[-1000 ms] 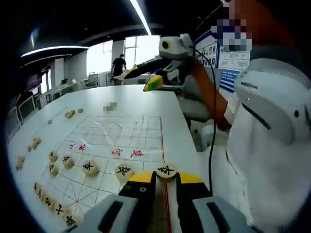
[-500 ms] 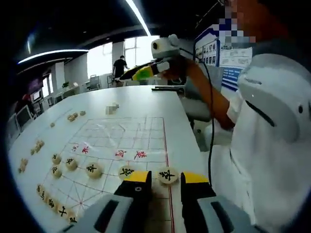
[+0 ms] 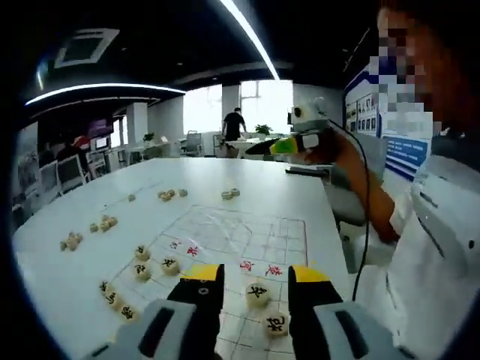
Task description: Pick up the chess pieces one by one and place each piece onto its starting position on the chessboard, setting the pieces on their correct points until all the chess pieces are arranged in the starting layout
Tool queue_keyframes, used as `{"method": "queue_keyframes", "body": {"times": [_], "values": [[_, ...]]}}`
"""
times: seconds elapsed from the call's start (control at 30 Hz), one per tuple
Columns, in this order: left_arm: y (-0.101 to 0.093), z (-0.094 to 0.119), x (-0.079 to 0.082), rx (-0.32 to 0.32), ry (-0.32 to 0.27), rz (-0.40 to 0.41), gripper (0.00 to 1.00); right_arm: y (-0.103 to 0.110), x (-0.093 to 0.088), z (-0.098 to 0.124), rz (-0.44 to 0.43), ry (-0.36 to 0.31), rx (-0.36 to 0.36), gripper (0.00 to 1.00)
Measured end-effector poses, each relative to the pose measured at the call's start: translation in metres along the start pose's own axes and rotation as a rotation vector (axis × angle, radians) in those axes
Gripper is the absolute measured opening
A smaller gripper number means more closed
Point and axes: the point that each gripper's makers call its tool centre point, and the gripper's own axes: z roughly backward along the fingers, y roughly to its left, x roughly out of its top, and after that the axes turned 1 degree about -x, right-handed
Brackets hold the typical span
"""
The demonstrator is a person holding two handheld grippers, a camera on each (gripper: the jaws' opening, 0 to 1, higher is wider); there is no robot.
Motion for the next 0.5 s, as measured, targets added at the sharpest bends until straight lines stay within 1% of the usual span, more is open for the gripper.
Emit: {"method": "queue_keyframes", "body": {"times": [0.07,0.1,0.2,0.3,0.37,0.4,0.43,0.5], "values": [[0.008,0.006,0.008,0.034,-0.031,0.025,0.36,0.001,0.001,0.001,0.012,0.001,-0.003,0.63],[0.011,0.009,0.012,0.055,-0.057,0.033,0.36,0.001,0.002,0.002,0.016,0.002,-0.004,0.63],[0.012,0.017,0.012,0.057,-0.063,0.061,0.37,0.002,0.003,0.003,0.037,0.007,-0.014,0.63],[0.015,0.023,0.015,0.079,-0.083,0.087,0.38,0.006,0.005,0.005,0.064,0.013,-0.019,0.63],[0.018,0.027,0.022,0.107,-0.140,0.122,0.38,0.010,0.007,0.007,0.072,0.008,-0.014,0.63],[0.019,0.029,0.023,0.110,-0.156,0.144,0.38,0.013,0.008,0.008,0.079,0.007,-0.012,0.63],[0.019,0.030,0.023,0.112,-0.157,0.162,0.38,0.014,0.009,0.009,0.085,0.005,-0.012,0.63],[0.030,0.036,0.024,0.173,-0.169,0.160,0.38,0.015,0.010,0.009,0.087,0.005,-0.012,0.62]]}}
